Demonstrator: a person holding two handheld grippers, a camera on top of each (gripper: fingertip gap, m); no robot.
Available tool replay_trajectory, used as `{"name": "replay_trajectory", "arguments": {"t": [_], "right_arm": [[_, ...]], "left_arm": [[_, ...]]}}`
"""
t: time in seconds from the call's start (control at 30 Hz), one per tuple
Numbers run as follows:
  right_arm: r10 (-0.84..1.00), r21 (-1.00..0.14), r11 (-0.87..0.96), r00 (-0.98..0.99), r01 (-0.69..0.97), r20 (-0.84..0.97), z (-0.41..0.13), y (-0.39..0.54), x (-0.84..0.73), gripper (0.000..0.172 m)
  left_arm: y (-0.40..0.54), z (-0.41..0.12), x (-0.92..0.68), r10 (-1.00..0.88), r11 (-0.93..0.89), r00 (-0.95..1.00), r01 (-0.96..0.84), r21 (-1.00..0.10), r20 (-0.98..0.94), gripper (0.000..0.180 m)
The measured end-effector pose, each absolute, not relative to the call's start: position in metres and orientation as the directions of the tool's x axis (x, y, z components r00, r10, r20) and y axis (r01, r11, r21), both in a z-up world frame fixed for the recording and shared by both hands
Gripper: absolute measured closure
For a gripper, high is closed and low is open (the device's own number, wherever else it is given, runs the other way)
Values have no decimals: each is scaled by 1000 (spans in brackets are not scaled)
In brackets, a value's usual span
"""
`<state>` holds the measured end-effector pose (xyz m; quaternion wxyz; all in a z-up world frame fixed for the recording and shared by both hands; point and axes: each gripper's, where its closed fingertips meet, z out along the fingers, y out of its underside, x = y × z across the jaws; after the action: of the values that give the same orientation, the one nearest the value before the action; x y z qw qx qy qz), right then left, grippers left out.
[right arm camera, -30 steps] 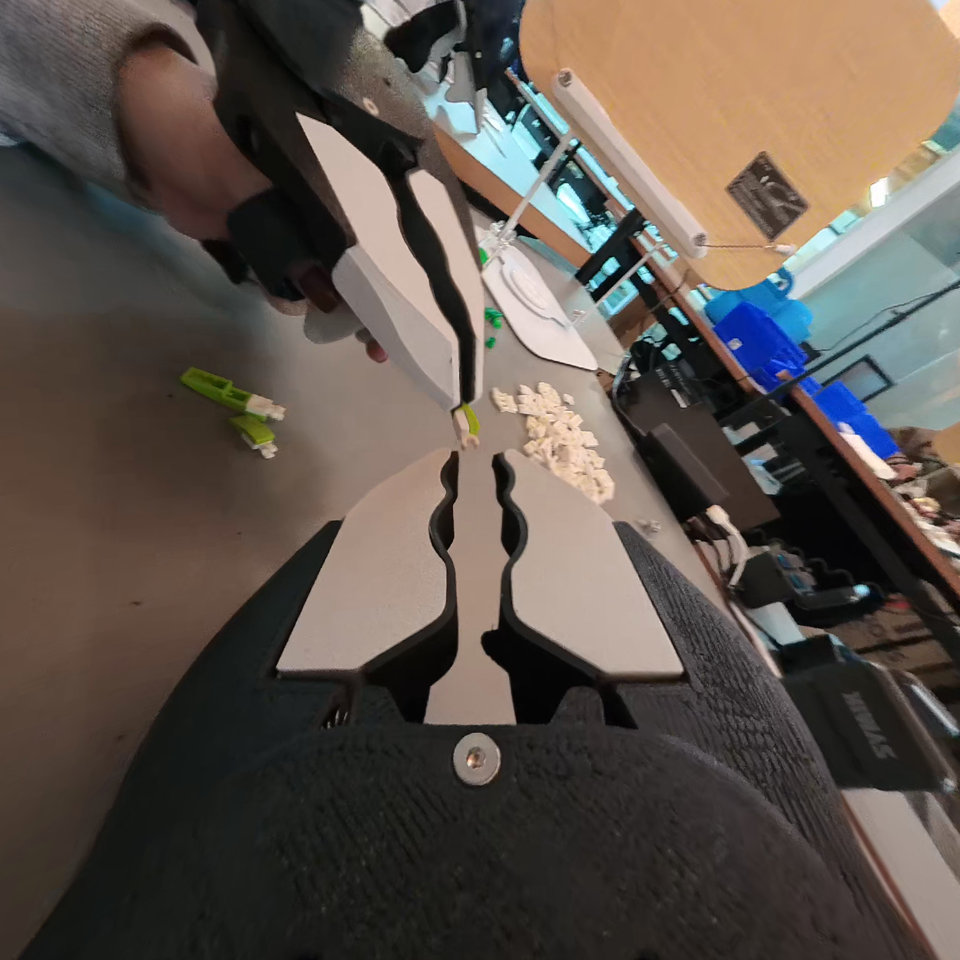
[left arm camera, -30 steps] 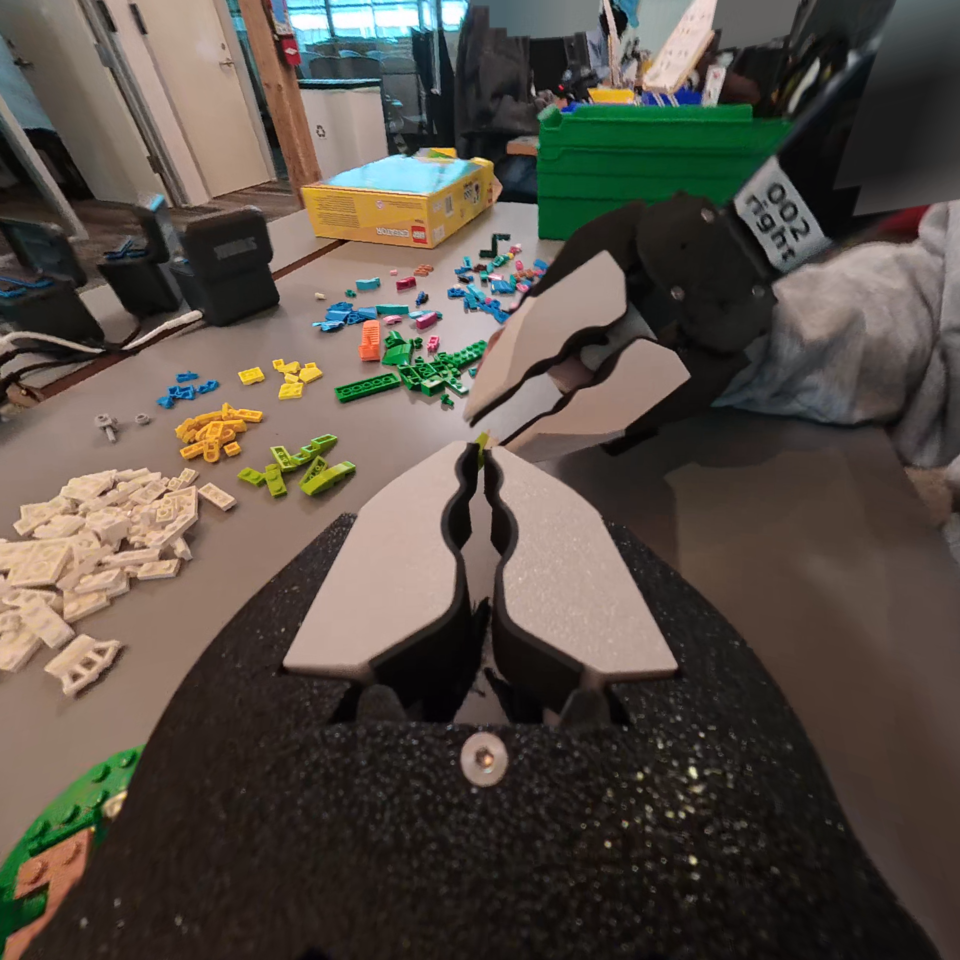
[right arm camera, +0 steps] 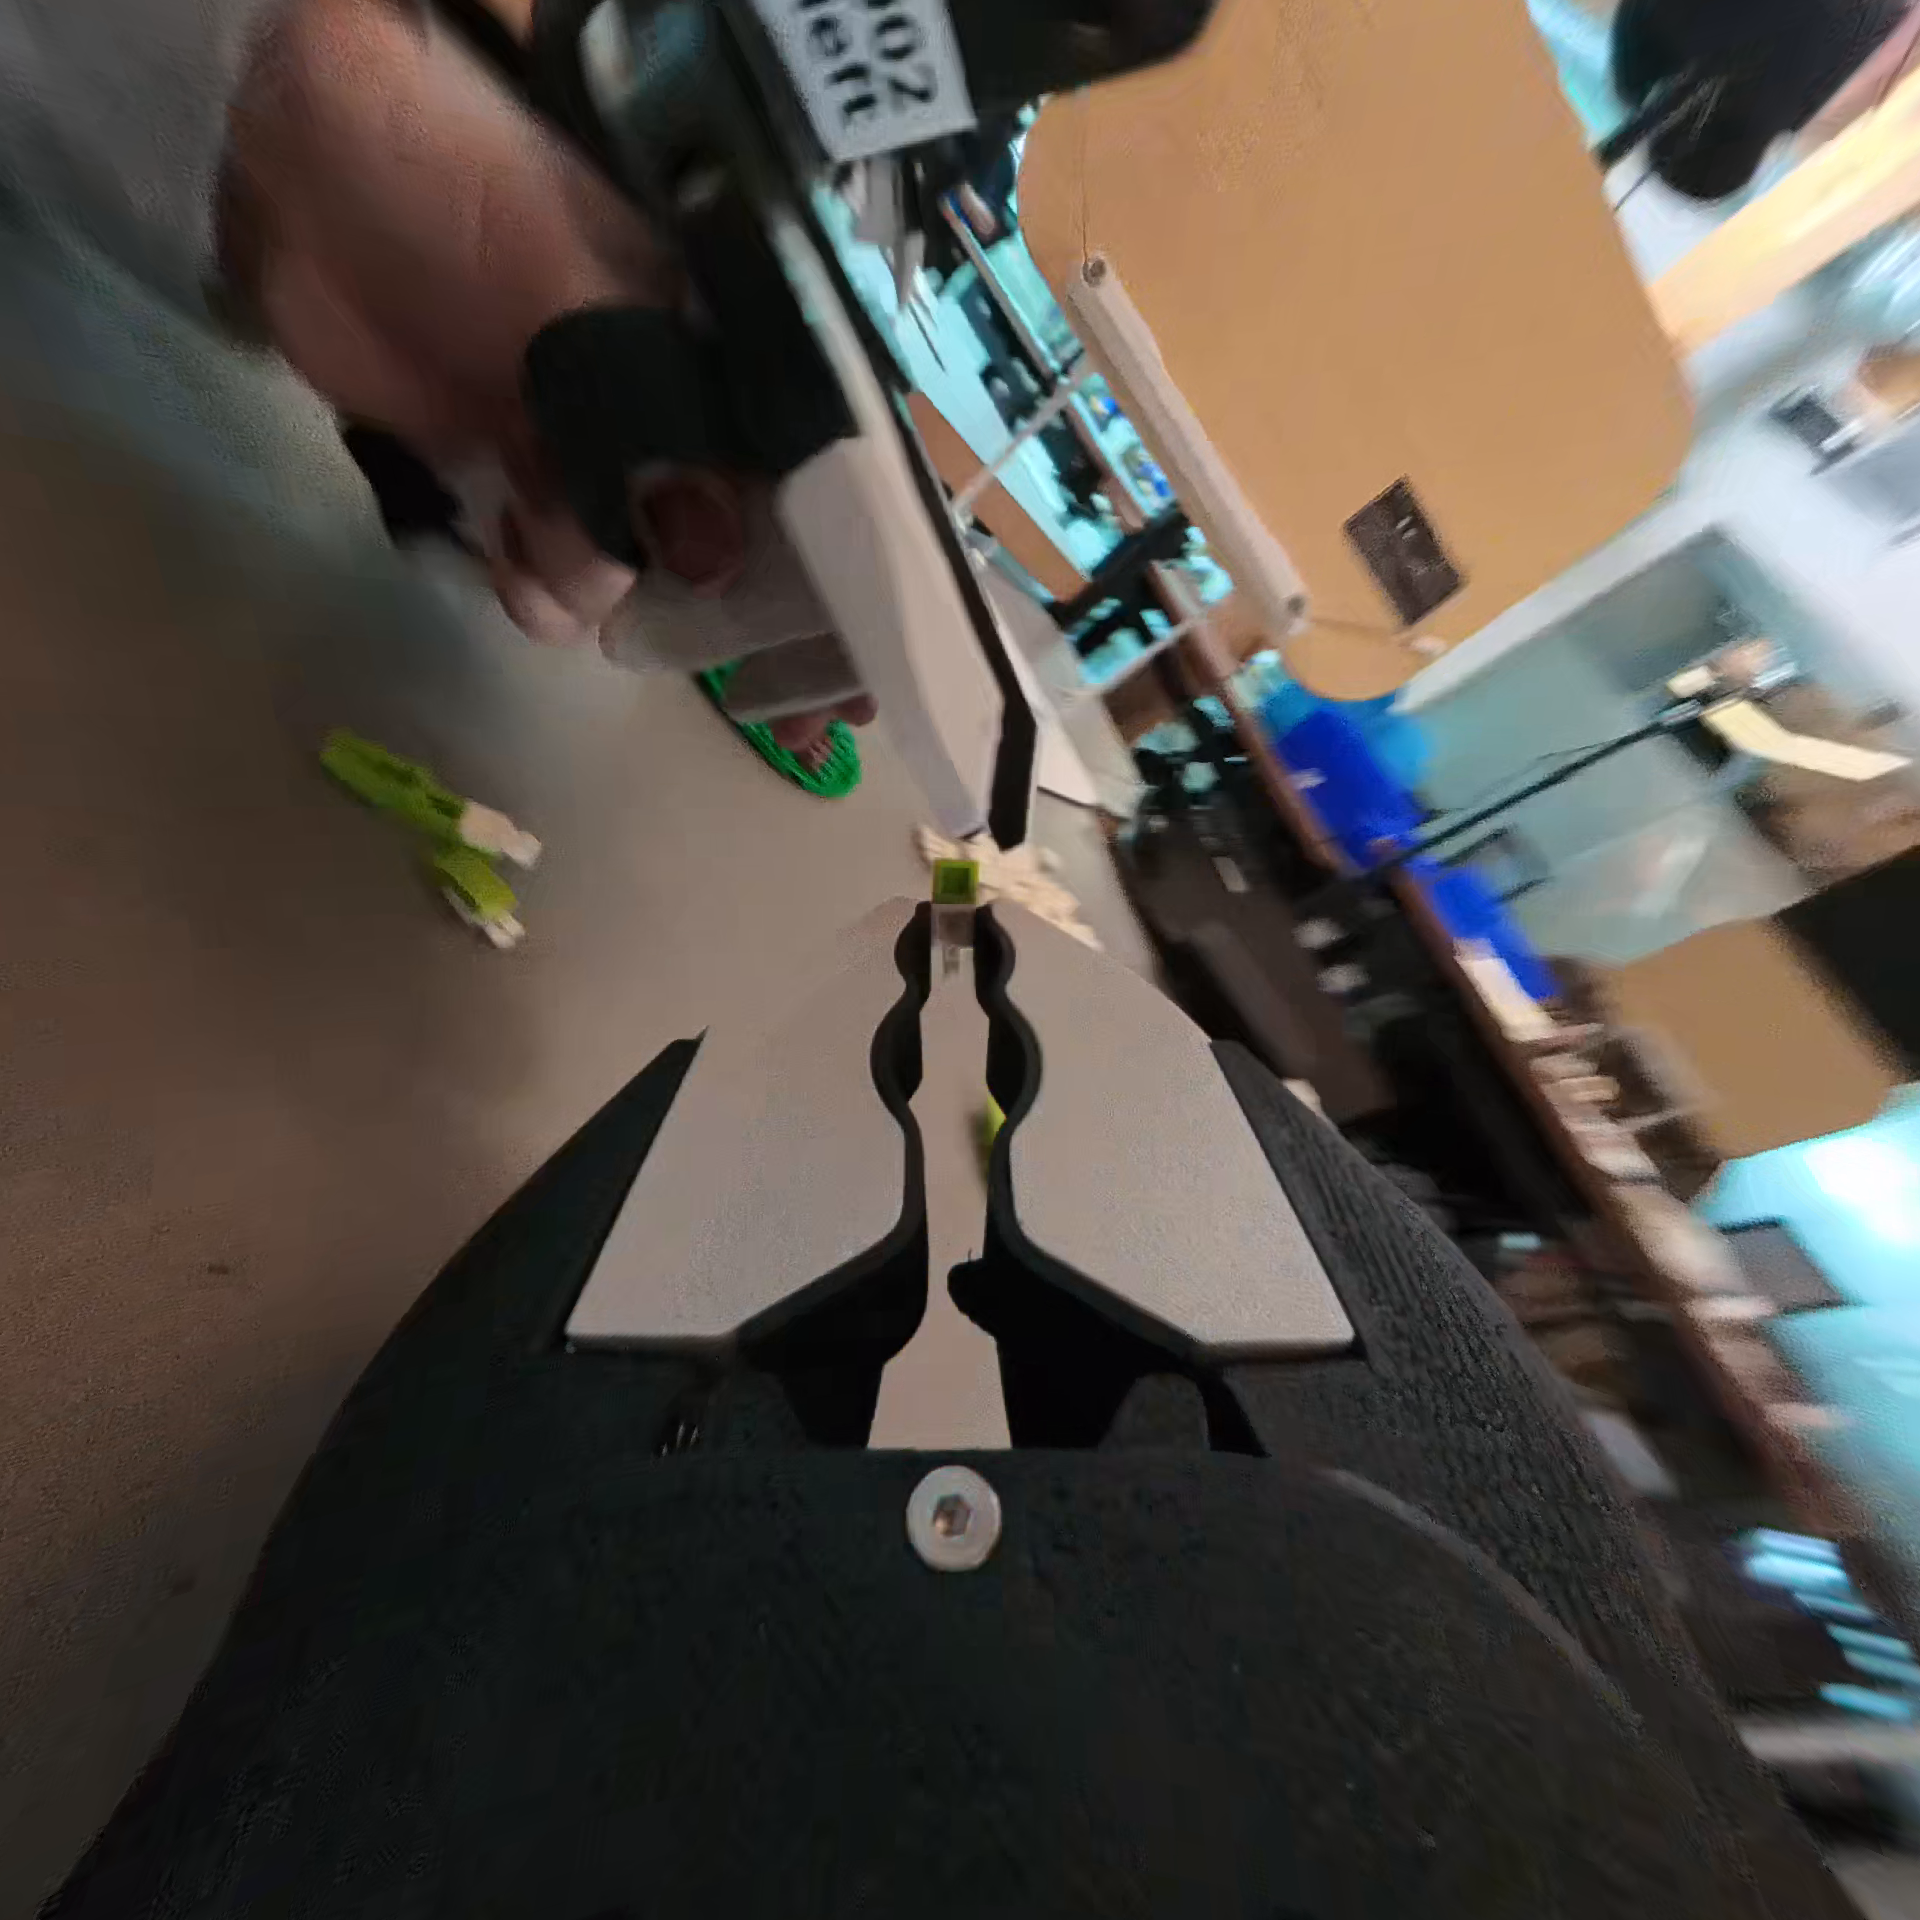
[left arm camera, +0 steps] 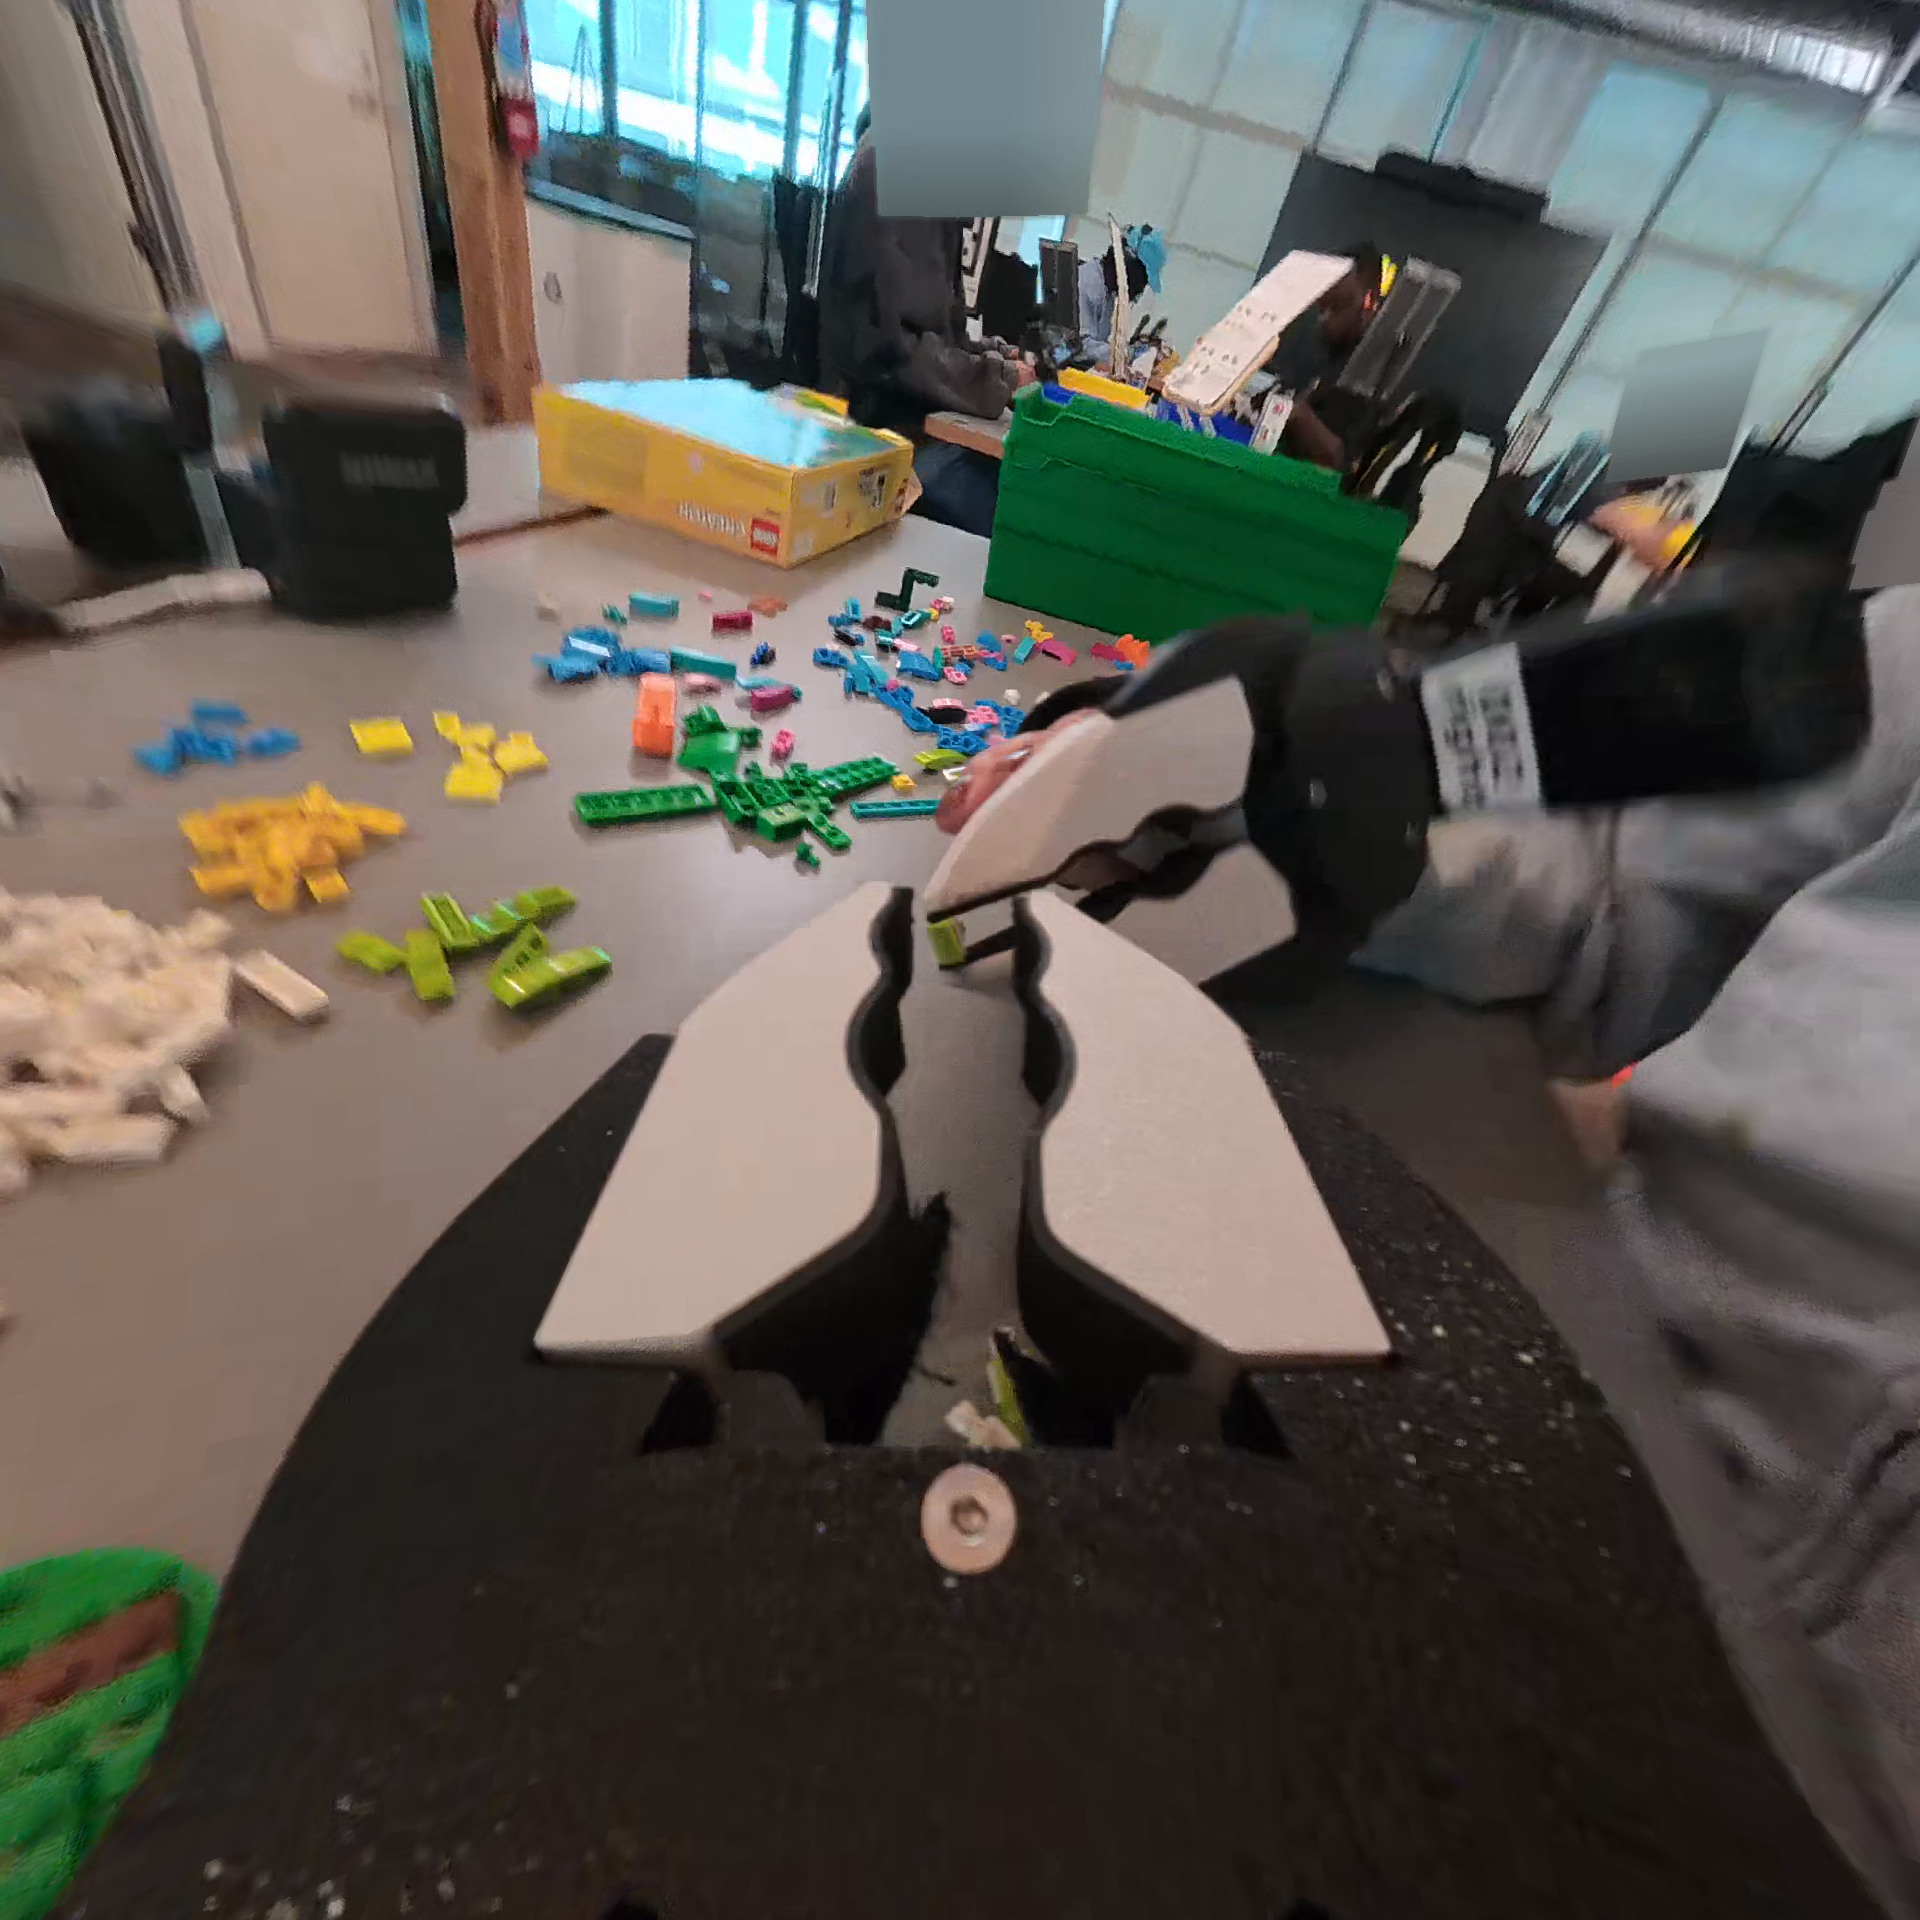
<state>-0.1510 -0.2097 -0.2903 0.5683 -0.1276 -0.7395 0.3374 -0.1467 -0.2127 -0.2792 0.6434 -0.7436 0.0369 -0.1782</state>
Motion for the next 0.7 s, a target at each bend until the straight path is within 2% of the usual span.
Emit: {"name": "replay_trajectory", "arguments": {"t": [0.07,0.13,0.23,0.33,0.4,0.47,0.57,0.7], "right_arm": [[672,-803,572,-468,-165,574,-291,-214,-146,165],[708,-902,417,-584,-110,398,-290,-218,-141,165],[691,-960,279,-687,-33,225,-291,-223,-135,165],[670,-976,218,-724,-20,164,-288,-225,-131,165],[671,-970,239,-713,-53,204,-287,-224,-131,165],[671,-934,335,-666,-120,326,-289,-222,-133,165],[631,-831,513,-563,-214,534,-293,-219,-136,165],[552,-705,655,-464,-274,693,-296,-219,-138,165]], "left_arm": [[-214,-281,-143,-293,-142,952,45,-989,86,156],[-214,-282,-135,-322,-121,946,-12,-993,28,153],[-214,-283,-126,-372,-112,927,2,-994,44,153],[-216,-284,-123,-411,-126,907,46,-991,94,154],[-216,-284,-126,-412,-140,900,92,-986,142,157],[-215,-286,-131,-396,-167,897,138,-976,195,159],[-215,-292,-133,-392,-225,880,192,-955,269,161],[-215,-296,-129,-405,-270,859,214,-939,312,172]]}}
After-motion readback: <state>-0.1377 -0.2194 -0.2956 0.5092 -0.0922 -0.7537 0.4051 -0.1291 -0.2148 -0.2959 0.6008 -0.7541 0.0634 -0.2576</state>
